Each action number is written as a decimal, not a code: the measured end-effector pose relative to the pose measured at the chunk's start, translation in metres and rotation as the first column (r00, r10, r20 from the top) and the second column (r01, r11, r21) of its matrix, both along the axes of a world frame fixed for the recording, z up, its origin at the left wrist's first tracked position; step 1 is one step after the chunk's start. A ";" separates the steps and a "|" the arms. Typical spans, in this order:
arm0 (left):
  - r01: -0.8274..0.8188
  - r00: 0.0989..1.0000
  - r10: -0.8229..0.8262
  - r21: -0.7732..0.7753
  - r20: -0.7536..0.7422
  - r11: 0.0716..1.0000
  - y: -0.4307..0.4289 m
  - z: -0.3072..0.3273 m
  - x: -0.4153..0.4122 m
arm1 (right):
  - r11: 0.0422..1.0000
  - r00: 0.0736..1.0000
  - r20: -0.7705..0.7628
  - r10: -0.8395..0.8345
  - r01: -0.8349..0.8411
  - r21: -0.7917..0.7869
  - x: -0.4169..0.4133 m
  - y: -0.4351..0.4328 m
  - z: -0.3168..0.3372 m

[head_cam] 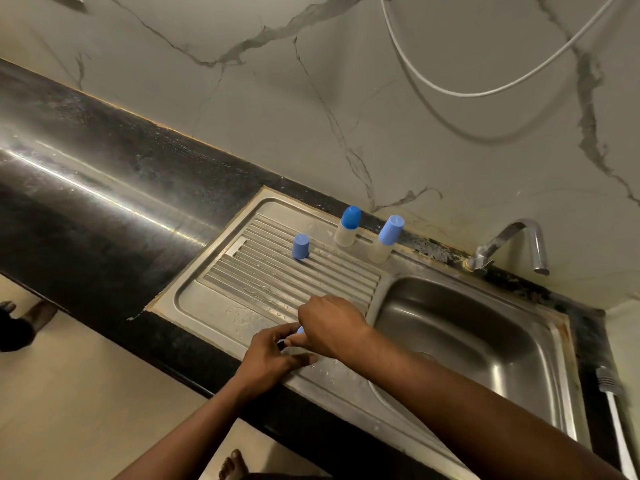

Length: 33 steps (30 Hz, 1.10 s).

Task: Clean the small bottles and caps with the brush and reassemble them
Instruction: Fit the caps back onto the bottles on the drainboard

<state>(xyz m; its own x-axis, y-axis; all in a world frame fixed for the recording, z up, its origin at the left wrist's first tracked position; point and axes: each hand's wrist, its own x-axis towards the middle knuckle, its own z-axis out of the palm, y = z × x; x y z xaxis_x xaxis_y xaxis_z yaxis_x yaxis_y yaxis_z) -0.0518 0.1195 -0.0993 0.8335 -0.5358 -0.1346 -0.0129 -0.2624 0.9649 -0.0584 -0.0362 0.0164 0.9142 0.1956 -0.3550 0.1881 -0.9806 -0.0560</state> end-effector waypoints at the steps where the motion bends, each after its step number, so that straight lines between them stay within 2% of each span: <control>1: 0.005 1.000 -0.005 -0.008 0.001 1.000 0.001 0.001 0.001 | 1.000 1.000 0.001 0.024 -0.024 -0.011 0.001 -0.001 0.002; 7: 0.000 1.000 0.000 -0.026 0.004 1.000 0.003 0.000 0.002 | 0.986 0.979 -0.122 0.166 -0.165 0.017 0.005 -0.011 0.007; 10: 0.007 1.000 -0.007 -0.023 0.007 1.000 0.002 -0.003 0.002 | 0.991 0.985 -0.110 0.135 -0.134 0.017 0.004 -0.012 0.006; 15: 0.013 1.000 -0.013 -0.025 0.014 1.000 0.001 0.000 0.001 | 0.999 0.999 -0.032 -0.017 0.018 0.045 0.000 -0.014 -0.003; 19: 0.007 1.000 -0.006 -0.029 0.010 1.000 0.001 0.000 0.002 | 1.000 1.000 0.001 -0.004 0.004 0.030 -0.003 -0.013 -0.007; 24: 0.014 1.000 -0.014 -0.027 0.026 1.000 0.004 -0.003 0.005 | 0.987 0.981 -0.126 0.144 -0.133 0.095 0.000 -0.019 0.000; 33: 0.020 1.000 -0.020 -0.016 0.025 1.000 0.003 -0.006 0.005 | 0.998 1.000 -0.016 -0.003 0.005 0.070 -0.006 -0.009 -0.007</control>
<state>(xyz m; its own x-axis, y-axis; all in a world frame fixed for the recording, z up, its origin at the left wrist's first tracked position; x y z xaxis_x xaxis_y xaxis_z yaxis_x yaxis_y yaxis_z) -0.0467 0.1221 -0.1057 0.8257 -0.5542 -0.1054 -0.0418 -0.2463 0.9683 -0.0649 -0.0454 0.0091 0.9094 0.2168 -0.3549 0.1827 -0.9749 -0.1275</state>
